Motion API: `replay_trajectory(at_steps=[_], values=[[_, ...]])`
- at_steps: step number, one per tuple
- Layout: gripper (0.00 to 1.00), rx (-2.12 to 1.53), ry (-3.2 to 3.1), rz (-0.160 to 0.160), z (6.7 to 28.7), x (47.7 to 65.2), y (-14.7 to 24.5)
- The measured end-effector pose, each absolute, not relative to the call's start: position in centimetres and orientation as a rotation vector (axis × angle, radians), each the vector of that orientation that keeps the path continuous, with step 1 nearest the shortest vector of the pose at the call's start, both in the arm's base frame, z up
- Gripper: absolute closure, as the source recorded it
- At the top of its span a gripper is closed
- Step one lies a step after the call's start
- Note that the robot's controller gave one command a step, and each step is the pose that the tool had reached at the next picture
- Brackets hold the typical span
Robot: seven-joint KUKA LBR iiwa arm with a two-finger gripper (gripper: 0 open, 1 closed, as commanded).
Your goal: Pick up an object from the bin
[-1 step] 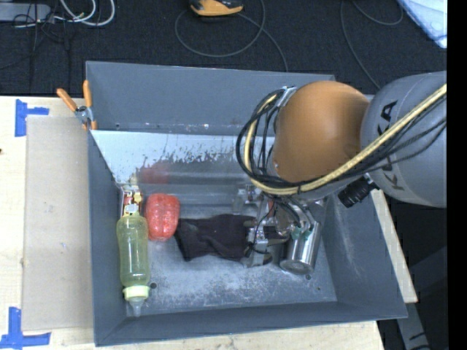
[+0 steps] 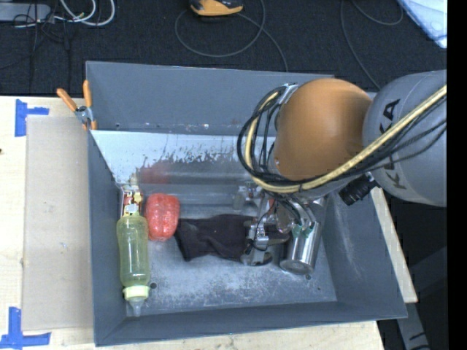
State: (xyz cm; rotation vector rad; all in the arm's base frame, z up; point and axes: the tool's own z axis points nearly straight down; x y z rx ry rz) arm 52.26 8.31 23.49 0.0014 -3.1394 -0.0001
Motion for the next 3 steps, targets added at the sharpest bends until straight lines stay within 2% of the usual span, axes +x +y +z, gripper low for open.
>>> replay_trajectory(at_steps=[1,2,3], values=[[0.0,0.114,-3.143,-0.001,20.7,54.9,8.8],[0.0,0.081,-3.139,-0.002,15.2,56.8,8.9],[0.0,-0.072,-3.133,0.0,11.9,57.1,9.2]])
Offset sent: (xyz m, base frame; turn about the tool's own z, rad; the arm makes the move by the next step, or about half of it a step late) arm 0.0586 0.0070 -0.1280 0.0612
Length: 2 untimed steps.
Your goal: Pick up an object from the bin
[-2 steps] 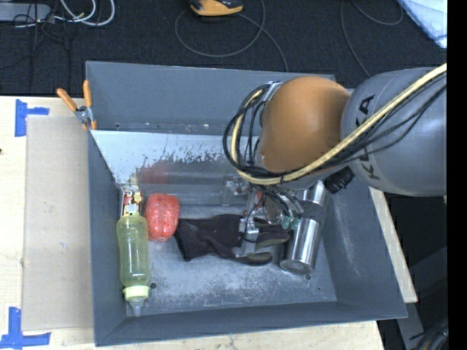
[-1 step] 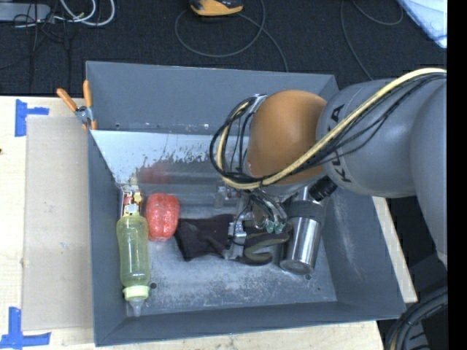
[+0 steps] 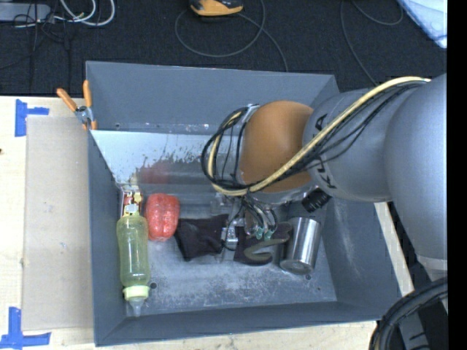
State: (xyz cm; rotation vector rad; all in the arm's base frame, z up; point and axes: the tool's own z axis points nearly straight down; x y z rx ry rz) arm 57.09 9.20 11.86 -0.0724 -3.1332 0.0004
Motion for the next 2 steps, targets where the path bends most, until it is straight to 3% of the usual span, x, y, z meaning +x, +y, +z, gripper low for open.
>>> replay_trajectory(at_steps=[1,2], values=[[0.0,0.36,-3.117,-0.001,10.6,57.1,9.8],[1.0,-0.02,-3.134,0.001,7.1,59.1,12.0]])
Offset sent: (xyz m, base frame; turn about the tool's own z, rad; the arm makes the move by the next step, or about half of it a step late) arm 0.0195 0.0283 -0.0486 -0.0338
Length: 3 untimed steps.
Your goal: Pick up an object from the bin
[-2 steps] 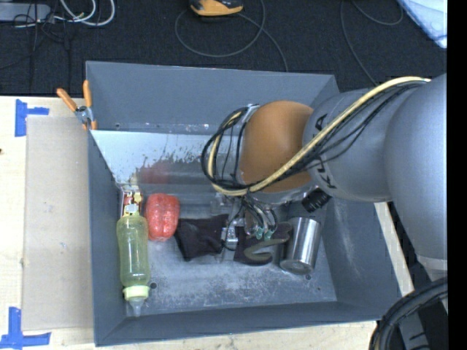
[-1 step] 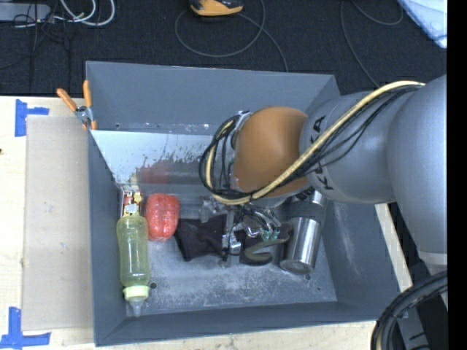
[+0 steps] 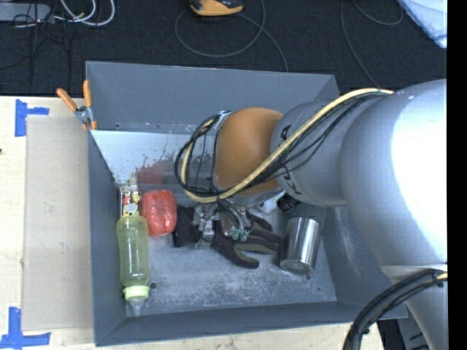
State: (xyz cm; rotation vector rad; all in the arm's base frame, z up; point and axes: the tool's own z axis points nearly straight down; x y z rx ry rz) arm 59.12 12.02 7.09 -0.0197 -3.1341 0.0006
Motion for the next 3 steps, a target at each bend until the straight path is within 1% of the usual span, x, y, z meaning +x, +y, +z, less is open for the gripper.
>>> replay_trajectory(at_steps=[1,2,3], values=[[1.0,-0.022,-3.134,0.0,7.1,59.1,12.0],[1.0,-0.039,-3.127,0.002,12.4,58.3,11.8],[1.0,-0.038,-3.133,0.0,14.5,58.6,11.7]])
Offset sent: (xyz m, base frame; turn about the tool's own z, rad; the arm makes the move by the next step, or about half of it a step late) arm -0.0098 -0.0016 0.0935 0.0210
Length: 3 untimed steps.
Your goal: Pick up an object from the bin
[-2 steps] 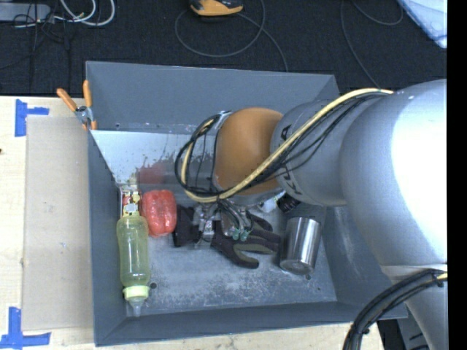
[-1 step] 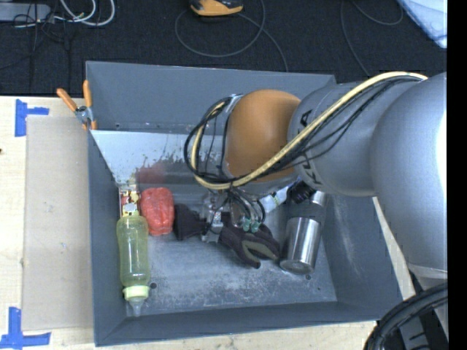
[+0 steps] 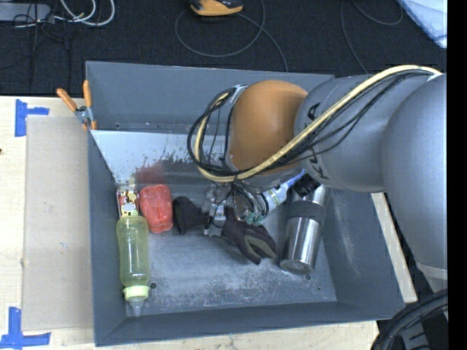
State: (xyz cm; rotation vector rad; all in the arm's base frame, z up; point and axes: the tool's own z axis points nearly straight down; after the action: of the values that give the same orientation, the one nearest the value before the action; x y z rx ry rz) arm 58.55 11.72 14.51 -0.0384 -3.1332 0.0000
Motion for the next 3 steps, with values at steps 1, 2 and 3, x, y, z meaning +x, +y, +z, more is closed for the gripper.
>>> replay_trajectory(at_steps=[1,2,3], values=[[1.0,0.061,-3.133,0.0,14.8,59.5,10.5],[1.0,-0.017,-3.136,-0.002,10.2,59.6,9.1],[1.0,-0.074,-3.118,0.003,11.9,58.4,8.9]])
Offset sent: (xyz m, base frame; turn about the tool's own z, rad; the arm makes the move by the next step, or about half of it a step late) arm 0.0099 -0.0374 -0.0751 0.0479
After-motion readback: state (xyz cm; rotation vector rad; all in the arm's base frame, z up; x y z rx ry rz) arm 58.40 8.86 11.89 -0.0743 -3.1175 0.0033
